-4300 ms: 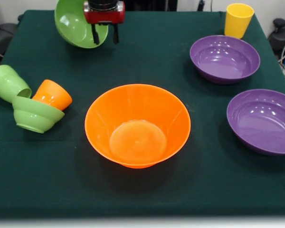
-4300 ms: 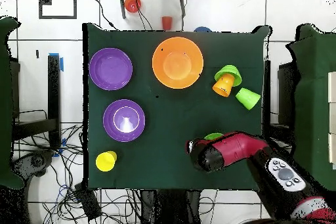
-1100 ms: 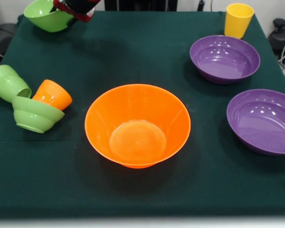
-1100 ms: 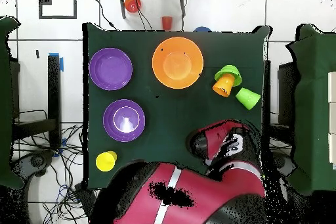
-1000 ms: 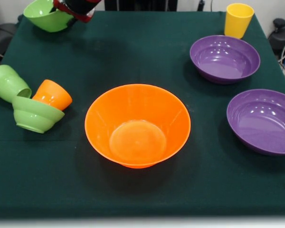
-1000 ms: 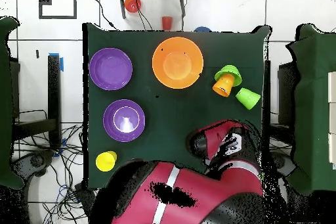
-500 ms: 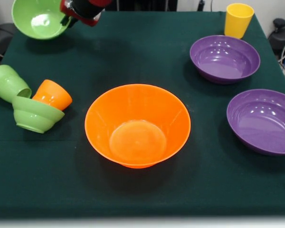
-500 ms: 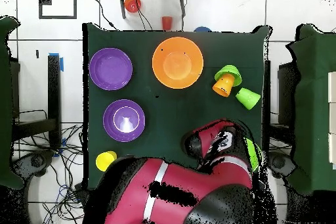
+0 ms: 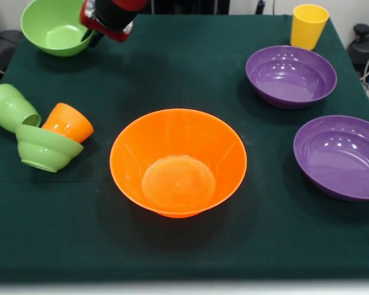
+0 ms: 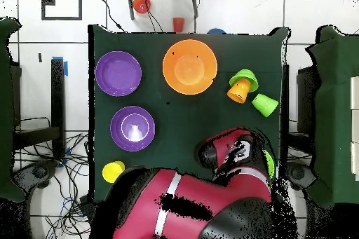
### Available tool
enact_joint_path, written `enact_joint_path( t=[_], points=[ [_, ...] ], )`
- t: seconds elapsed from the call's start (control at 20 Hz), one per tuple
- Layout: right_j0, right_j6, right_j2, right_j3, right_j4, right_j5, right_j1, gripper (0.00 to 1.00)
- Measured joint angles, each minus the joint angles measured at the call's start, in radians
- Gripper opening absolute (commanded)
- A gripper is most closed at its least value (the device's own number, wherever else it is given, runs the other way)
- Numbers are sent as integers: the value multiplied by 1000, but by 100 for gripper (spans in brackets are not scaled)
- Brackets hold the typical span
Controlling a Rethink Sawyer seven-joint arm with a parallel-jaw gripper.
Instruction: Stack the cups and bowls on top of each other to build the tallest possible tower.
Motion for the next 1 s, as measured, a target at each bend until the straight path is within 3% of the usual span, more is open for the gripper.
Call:
enact_joint_path(
  t=[0.6,1.0],
  points=[
    [-50,0,12,0,48,-106,-46,0],
    [-133,0,73,4,127,-161,-89,0]
  ],
)
